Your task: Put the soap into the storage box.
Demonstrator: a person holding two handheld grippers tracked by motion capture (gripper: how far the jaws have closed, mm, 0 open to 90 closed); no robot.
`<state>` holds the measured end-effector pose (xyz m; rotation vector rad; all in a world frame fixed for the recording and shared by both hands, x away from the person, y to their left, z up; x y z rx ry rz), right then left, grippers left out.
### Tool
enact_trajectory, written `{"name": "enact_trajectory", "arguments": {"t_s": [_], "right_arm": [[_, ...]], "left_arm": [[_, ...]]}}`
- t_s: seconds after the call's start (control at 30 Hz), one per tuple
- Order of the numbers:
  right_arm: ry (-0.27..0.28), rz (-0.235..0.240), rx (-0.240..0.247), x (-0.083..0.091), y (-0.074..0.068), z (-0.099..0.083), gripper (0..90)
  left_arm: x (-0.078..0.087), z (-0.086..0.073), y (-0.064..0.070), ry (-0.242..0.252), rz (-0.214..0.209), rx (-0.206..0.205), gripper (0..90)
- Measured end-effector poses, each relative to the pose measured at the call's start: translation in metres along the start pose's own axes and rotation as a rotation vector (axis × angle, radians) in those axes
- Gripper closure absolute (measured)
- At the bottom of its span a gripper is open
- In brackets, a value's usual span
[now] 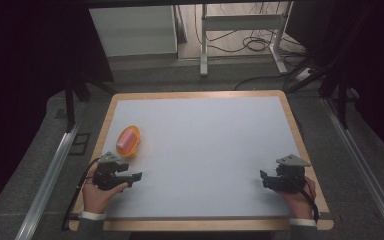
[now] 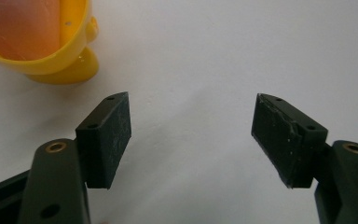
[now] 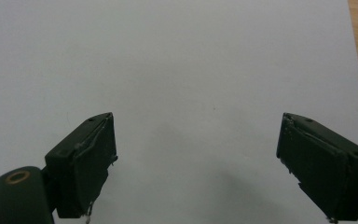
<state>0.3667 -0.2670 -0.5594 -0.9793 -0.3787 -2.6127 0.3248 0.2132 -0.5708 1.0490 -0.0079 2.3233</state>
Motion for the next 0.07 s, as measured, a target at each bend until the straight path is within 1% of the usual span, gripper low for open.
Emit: {"name": "enact_trajectory", "arguments": {"t_s": [0.07], "right_arm": [[0.001, -0.002, -0.002, 0.0005, 0.0003, 0.0003, 11.6]], "left_arm": [[0.0007, 0.0004, -0.0005, 0.003, 0.000, -0.004, 29.0]]}}
Point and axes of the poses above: each handheld gripper's, and its own axes: x roughly backward along the jaws, z roughly out of its top, y roughly to its right, the point moved 8 cm from there along -x, roughly forward along the jaws, and after that the axes turned 1 degree about -y, right-handed, at the moved point
